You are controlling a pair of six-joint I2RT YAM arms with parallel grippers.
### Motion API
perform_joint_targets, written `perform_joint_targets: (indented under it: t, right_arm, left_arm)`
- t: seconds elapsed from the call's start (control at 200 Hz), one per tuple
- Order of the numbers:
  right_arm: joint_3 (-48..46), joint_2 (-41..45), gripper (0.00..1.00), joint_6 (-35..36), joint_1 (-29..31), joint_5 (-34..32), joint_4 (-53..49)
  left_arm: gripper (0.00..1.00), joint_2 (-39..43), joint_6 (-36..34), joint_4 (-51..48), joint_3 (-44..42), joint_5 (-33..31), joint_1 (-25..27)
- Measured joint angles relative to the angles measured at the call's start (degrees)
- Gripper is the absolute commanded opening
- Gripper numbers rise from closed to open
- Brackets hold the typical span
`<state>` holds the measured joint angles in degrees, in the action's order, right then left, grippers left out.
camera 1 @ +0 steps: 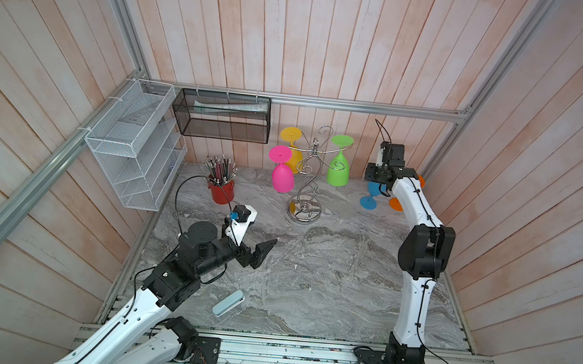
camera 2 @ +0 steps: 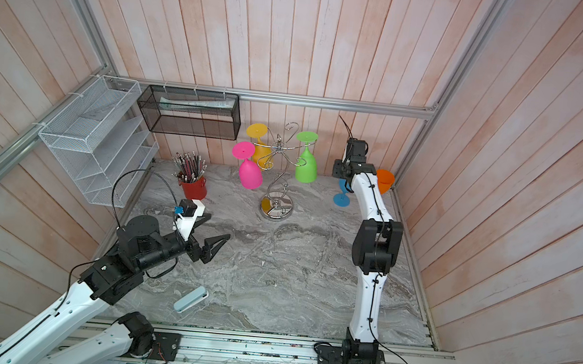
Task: Take the wine glass off the wine glass rack
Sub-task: 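Set the blue glass upright on the table and open the right gripper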
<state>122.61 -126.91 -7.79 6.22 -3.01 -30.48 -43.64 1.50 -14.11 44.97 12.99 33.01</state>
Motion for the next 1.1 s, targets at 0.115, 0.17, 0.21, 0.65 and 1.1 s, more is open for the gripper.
perform_joint_targets:
  t: [0.115, 0.17, 0.21, 0.65, 1.1]
  right_arm:
    - [-4.3, 5.4, 0.56, -1.6, 0.0, 0.8, 2.0]
    - [-6.4, 8.4, 0.56, -2.8, 0.0, 1.3, 3.5]
    - [-7.8, 10.6, 0.56, -3.9, 0.0, 1.8, 4.6]
    - [-19.4, 24.8, 0.55, -17.9, 3.9, 10.2, 16.3]
    - [-35.3, 33.4, 0.54, -28.4, 10.1, 10.4, 34.1]
  left_arm:
    - [0.96, 0.2, 0.0, 0.0, -0.1, 0.0, 0.0]
    - [0.97, 0.3, 0.0, 0.0, -0.1, 0.0, 0.0]
    - [0.97, 0.4, 0.0, 0.0, -0.1, 0.0, 0.0]
    - [0.96, 1.0, 0.0, 0.0, -0.2, -0.9, 0.0]
    - [0.96, -3.1, 0.0, 0.0, -1.0, -5.6, 0.0]
